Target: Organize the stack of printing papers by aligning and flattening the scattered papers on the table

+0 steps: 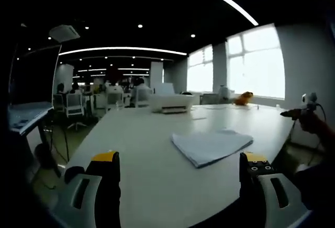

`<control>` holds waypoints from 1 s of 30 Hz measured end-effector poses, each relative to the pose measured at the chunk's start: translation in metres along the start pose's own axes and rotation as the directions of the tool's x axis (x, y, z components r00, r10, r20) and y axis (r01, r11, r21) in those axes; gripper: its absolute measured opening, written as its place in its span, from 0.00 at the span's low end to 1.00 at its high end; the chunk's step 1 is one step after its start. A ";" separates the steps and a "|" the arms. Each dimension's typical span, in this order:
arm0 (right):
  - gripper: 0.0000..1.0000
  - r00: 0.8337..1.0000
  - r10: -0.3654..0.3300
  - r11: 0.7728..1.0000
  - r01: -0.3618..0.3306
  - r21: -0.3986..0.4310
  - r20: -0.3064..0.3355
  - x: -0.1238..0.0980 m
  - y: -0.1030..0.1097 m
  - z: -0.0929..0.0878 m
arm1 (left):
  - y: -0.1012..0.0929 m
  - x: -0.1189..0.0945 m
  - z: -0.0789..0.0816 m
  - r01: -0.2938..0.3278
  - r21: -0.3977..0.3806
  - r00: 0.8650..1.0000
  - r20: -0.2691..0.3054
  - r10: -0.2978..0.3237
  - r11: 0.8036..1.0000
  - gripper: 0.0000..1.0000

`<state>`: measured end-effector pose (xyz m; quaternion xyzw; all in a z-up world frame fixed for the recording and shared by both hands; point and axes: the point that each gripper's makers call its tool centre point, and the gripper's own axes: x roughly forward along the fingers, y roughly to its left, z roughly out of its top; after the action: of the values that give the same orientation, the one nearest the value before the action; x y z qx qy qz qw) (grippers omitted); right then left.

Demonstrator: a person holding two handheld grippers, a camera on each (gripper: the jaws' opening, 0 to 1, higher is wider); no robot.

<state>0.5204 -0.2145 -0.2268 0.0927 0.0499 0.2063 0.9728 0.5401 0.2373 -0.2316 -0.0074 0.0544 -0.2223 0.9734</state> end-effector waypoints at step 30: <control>0.90 1.000 -0.016 1.000 0.016 0.010 0.005 0.000 -0.007 -0.003 | -0.007 0.003 0.000 0.020 0.004 1.000 0.009 -0.020 1.000 0.97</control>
<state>0.5231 -0.2200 -0.2306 0.0975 0.0491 0.1981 0.9741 0.5403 0.2297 -0.2313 -0.0070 0.0493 -0.2321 0.9714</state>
